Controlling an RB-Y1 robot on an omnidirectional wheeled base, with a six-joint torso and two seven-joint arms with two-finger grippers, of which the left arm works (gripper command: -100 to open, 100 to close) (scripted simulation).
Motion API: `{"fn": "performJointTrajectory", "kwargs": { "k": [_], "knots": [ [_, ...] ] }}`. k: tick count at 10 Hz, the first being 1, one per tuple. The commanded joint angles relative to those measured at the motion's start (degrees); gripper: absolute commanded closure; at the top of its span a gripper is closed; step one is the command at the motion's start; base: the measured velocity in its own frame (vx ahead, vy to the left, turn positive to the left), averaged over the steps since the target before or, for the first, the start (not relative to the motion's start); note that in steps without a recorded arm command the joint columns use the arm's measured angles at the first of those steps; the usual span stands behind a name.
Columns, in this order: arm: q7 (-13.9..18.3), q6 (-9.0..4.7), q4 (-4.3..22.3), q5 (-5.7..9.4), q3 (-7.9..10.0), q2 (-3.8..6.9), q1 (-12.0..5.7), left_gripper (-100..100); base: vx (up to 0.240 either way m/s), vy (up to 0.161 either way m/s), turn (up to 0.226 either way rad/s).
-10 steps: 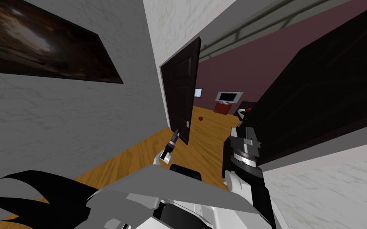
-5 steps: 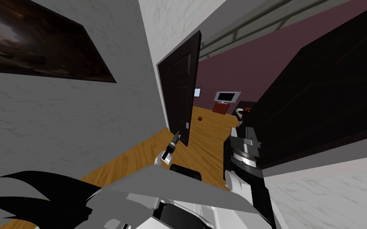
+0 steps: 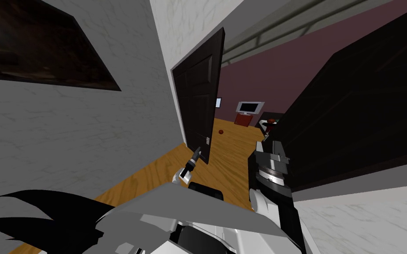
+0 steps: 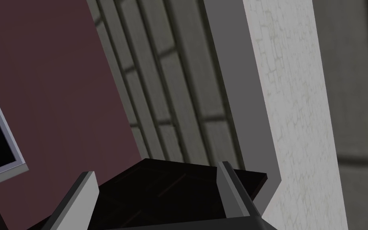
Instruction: Push the door open
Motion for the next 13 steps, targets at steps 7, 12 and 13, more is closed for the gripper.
{"fn": "performJointTrajectory", "kwargs": {
  "k": [7,12,13],
  "knots": [
    [0.8,-2.08,10.0,-0.86,-2.25,-0.68,-4.01,-100,0.102,0.055,-0.058],
    [1.3,-3.36,16.6,-1.47,-3.83,-1.45,-6.65,-100,0.118,0.091,-0.062],
    [1.1,-2.99,15.5,-1.39,-3.6,-1.42,-6.27,-100,0.064,0.04,-0.015]
  ]
}}
